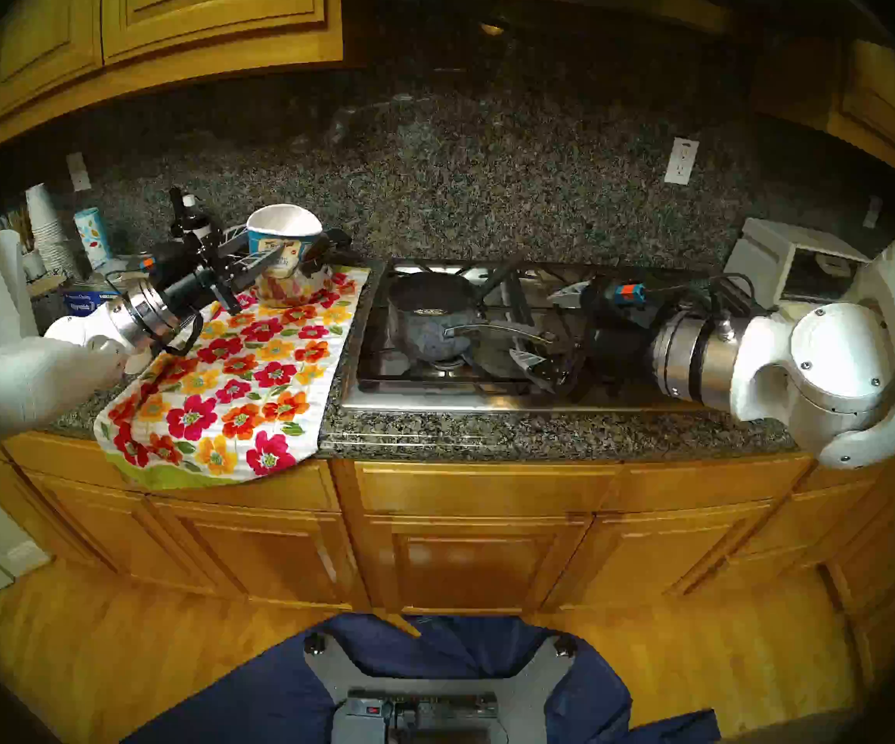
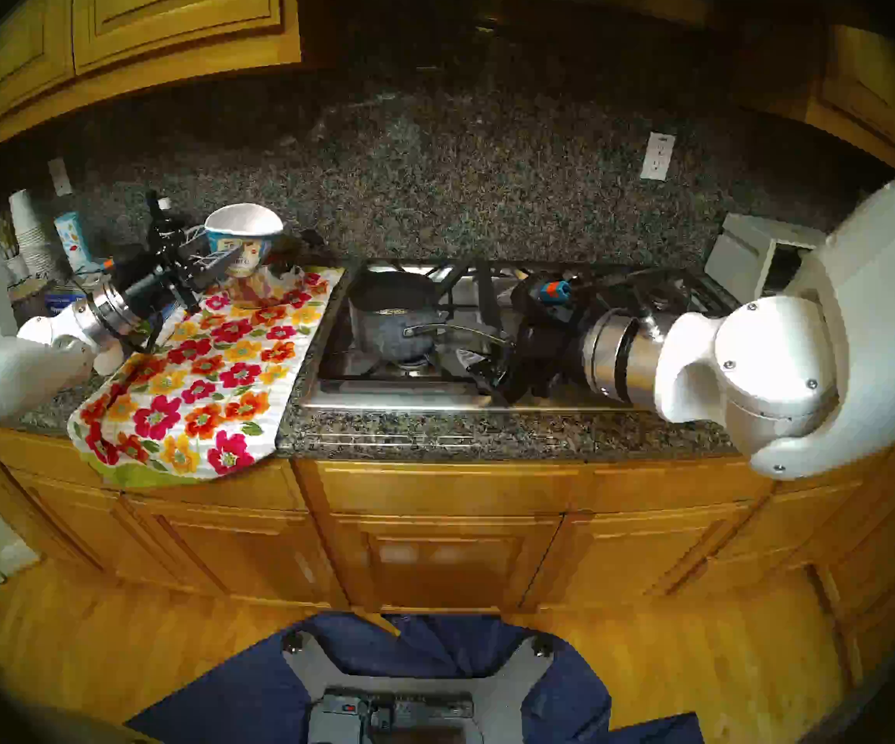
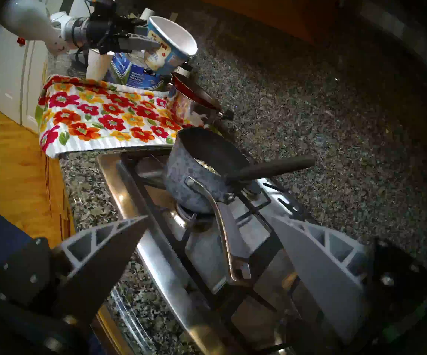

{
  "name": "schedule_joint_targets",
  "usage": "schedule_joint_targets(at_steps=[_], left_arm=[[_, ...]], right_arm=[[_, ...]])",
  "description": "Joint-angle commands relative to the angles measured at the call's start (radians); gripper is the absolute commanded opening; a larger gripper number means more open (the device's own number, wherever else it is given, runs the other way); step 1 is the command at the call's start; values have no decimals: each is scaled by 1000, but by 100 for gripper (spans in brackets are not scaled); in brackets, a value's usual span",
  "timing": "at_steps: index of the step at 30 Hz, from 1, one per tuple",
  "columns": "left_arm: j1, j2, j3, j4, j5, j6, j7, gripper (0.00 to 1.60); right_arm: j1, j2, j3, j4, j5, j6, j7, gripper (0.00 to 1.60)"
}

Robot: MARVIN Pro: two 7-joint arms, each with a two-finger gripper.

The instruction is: Pour oats into pot and stir with a spoon

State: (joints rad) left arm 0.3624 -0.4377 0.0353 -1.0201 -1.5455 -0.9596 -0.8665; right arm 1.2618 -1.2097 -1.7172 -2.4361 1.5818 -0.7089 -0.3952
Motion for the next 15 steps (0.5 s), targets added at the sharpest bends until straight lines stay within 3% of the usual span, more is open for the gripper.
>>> schedule_joint_targets(at_steps=[1, 15], left_arm=[[51, -1, -70, 41, -58, 0, -21, 60], [173, -43, -146, 102, -120, 0, -25, 57]], right_arm=[[20, 0, 3, 9, 0, -4, -4, 160], [18, 0, 3, 9, 0, -4, -4, 160]])
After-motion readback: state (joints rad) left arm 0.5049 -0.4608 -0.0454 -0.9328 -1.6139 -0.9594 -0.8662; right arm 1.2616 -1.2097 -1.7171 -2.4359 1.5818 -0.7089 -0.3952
